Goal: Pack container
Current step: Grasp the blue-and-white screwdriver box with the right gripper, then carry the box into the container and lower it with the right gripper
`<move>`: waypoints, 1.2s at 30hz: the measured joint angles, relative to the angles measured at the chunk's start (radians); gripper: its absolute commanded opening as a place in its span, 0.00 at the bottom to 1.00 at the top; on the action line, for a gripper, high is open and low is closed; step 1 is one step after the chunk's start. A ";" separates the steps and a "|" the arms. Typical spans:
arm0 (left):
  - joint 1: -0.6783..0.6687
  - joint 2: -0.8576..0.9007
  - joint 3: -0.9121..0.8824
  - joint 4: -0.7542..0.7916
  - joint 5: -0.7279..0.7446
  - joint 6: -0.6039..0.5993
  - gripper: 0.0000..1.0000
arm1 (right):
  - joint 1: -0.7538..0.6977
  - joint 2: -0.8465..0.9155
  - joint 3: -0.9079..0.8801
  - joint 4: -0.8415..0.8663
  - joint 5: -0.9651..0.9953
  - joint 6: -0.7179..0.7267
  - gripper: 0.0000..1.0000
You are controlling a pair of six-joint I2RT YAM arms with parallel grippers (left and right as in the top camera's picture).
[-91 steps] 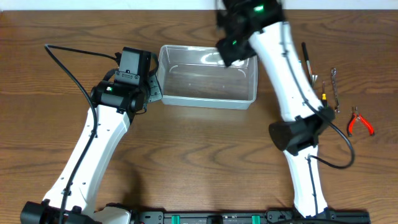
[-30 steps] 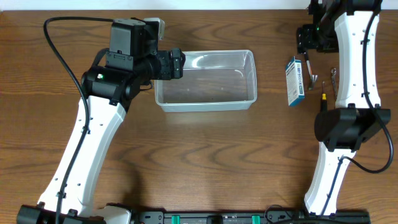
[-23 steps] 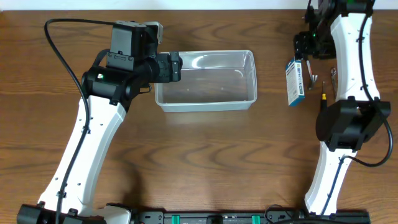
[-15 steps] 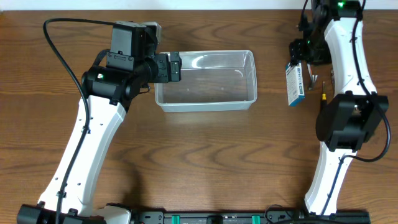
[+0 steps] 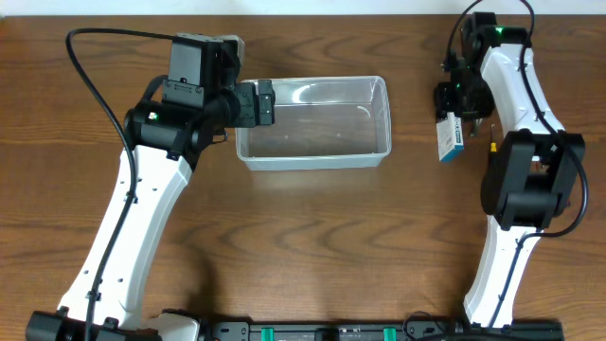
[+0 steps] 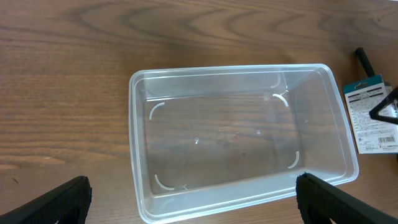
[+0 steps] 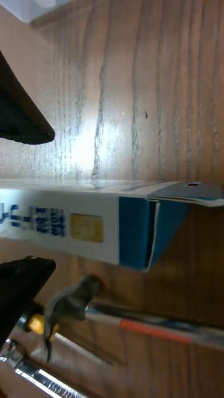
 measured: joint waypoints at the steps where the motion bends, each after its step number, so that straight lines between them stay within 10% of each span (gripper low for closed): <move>1: 0.000 0.000 0.000 0.000 0.000 0.000 0.98 | 0.000 0.000 -0.014 0.013 0.000 0.000 0.61; 6: 0.000 0.000 0.000 0.000 0.000 0.000 0.98 | 0.000 0.000 -0.072 0.053 -0.001 -0.001 0.56; 15: 0.000 0.000 0.000 -0.001 0.000 0.000 0.98 | 0.000 0.000 -0.087 0.068 -0.002 -0.002 0.01; 28: 0.000 0.000 0.000 -0.006 -0.013 0.003 0.98 | 0.005 -0.006 -0.061 0.074 -0.064 -0.042 0.01; 36: 0.000 0.000 0.000 0.049 -0.301 0.015 0.98 | 0.085 -0.143 0.212 0.071 -0.185 -0.129 0.01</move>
